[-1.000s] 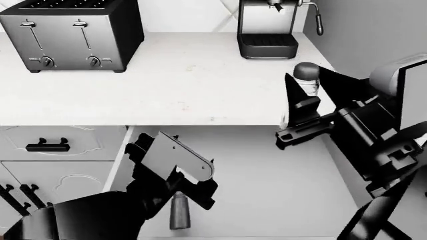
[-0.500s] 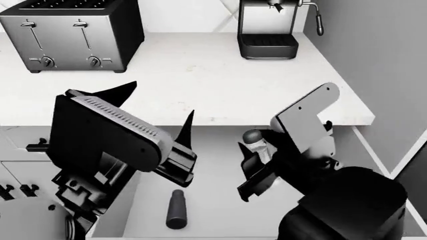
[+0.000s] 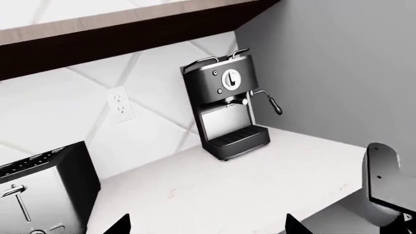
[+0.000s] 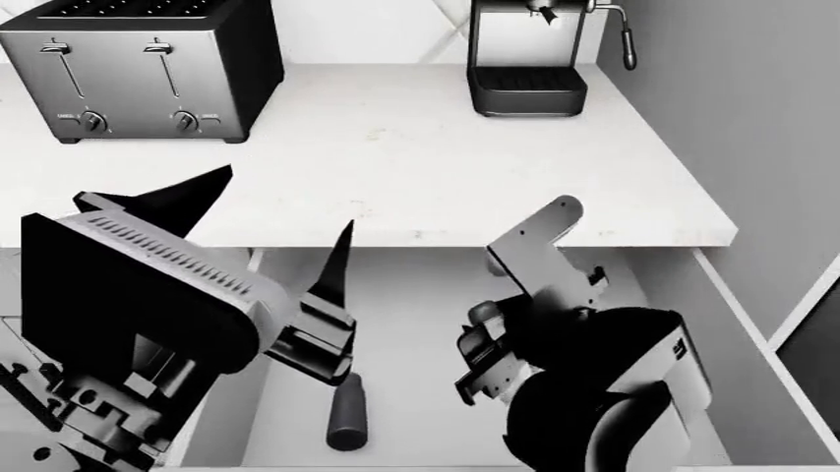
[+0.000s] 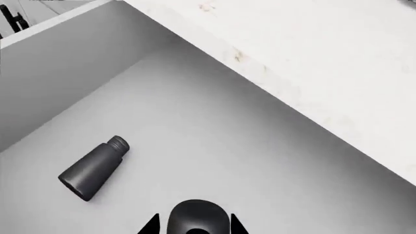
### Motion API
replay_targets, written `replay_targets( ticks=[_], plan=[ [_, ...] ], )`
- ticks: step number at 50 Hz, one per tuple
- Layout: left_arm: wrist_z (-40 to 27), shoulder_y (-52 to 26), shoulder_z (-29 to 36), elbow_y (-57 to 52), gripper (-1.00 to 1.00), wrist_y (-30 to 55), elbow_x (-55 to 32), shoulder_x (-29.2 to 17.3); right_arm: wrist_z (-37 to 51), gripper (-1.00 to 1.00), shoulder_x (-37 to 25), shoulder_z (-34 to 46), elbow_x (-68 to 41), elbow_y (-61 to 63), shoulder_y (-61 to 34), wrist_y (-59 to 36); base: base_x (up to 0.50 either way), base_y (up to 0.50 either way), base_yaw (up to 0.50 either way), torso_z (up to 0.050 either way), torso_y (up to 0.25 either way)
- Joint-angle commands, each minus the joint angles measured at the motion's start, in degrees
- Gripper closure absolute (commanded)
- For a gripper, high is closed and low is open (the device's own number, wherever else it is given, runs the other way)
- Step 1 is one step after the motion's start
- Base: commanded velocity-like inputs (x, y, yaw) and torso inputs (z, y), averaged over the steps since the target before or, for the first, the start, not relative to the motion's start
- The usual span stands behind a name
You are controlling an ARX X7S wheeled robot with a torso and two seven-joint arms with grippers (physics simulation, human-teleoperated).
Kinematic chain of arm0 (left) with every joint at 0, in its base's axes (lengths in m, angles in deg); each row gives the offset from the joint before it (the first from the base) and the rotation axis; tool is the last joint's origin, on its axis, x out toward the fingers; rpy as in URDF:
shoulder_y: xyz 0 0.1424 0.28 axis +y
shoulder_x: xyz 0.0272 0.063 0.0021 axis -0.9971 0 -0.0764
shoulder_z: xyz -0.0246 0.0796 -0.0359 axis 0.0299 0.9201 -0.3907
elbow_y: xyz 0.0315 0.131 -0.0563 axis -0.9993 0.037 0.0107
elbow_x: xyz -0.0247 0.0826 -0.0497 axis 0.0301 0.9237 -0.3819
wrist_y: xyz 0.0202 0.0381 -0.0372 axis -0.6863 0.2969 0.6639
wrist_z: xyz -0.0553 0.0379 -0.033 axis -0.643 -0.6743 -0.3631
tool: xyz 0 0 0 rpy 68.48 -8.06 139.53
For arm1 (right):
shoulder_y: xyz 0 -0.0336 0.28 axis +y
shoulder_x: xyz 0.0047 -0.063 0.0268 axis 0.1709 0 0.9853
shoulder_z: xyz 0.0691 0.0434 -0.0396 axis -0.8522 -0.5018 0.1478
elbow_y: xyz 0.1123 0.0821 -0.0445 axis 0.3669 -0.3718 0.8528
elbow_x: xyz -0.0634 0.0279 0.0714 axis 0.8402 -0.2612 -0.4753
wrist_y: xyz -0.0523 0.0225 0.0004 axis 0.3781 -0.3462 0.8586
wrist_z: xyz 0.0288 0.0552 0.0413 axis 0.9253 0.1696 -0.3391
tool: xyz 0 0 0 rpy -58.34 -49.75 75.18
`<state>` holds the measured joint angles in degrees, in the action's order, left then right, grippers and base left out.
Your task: Pick and place the shaker into the drawer. Then close the cabinet.
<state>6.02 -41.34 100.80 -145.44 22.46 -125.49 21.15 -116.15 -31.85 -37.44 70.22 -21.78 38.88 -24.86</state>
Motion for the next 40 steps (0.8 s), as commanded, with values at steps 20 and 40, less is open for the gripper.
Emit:
replay_targets(
  ticks=[20, 40],
  plan=[
    [-0.08, 2.80, 0.71, -1.43, -1.00, -0.66, 1.36, -1.21, 26.43, -1.00, 1.03, -10.47, -25.30, -7.63, 8.58, 4.83, 0.00, 0.00, 0.00, 0.000, 0.000],
    [-1.98, 3.81, 0.49, -2.49, -1.00, -3.12, 1.08, -0.23, -3.94, -1.00, 1.72, -16.19, 7.46, 20.25, -7.28, -1.71, 0.00, 0.00, 0.00, 0.001, 0.000]
  ],
)
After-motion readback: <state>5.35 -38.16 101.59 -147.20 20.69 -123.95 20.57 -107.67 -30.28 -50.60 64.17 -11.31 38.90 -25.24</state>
